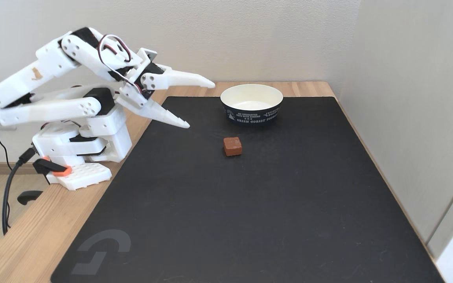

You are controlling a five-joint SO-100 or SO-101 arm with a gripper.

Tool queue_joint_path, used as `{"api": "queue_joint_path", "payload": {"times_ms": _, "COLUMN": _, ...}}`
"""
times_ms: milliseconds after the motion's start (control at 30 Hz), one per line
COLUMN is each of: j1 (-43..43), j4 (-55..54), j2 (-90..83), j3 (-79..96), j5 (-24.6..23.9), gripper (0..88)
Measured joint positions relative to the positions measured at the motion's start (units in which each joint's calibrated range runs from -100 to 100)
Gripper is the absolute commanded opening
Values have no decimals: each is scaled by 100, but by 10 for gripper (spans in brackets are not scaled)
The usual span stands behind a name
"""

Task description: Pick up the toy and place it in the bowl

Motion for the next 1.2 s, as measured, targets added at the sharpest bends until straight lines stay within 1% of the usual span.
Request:
{"api": "queue_joint_path", "payload": {"times_ms": 33, "j1": 17, "j4": 0, "j2": 391, "j3": -293, "j5": -15, "gripper": 397}}
{"api": "queue_joint_path", "payload": {"times_ms": 67, "j1": 33, "j4": 0, "j2": 1316, "j3": -1077, "j5": -26, "gripper": 397}}
{"api": "queue_joint_path", "payload": {"times_ms": 133, "j1": 0, "j4": 34, "j2": 2132, "j3": -1540, "j5": -26, "gripper": 397}}
{"api": "queue_joint_path", "payload": {"times_ms": 200, "j1": -33, "j4": 59, "j2": 3214, "j3": -2258, "j5": -26, "gripper": 397}}
{"api": "queue_joint_path", "payload": {"times_ms": 233, "j1": -25, "j4": 84, "j2": 4163, "j3": -2844, "j5": -26, "gripper": 397}}
{"api": "queue_joint_path", "payload": {"times_ms": 267, "j1": -58, "j4": 84, "j2": 4513, "j3": -2995, "j5": -26, "gripper": 397}}
{"api": "queue_joint_path", "payload": {"times_ms": 367, "j1": -474, "j4": 101, "j2": 5587, "j3": -3656, "j5": -26, "gripper": 397}}
{"api": "queue_joint_path", "payload": {"times_ms": 400, "j1": -716, "j4": 93, "j2": 6203, "j3": -3902, "j5": -26, "gripper": 397}}
{"api": "queue_joint_path", "payload": {"times_ms": 467, "j1": -807, "j4": 93, "j2": 6578, "j3": -4110, "j5": -26, "gripper": 397}}
{"api": "queue_joint_path", "payload": {"times_ms": 533, "j1": -1140, "j4": 93, "j2": 7219, "j3": -4402, "j5": -21, "gripper": 397}}
{"api": "queue_joint_path", "payload": {"times_ms": 767, "j1": -1124, "j4": 42, "j2": 7852, "j3": -4573, "j5": -36, "gripper": 397}}
{"api": "queue_joint_path", "payload": {"times_ms": 967, "j1": -1090, "j4": -566, "j2": 8260, "j3": -4591, "j5": -21, "gripper": 397}}
{"api": "queue_joint_path", "payload": {"times_ms": 1033, "j1": -924, "j4": -777, "j2": 8535, "j3": -4582, "j5": -36, "gripper": 397}}
{"api": "queue_joint_path", "payload": {"times_ms": 1200, "j1": -849, "j4": -1064, "j2": 9026, "j3": -4639, "j5": -46, "gripper": 393}}
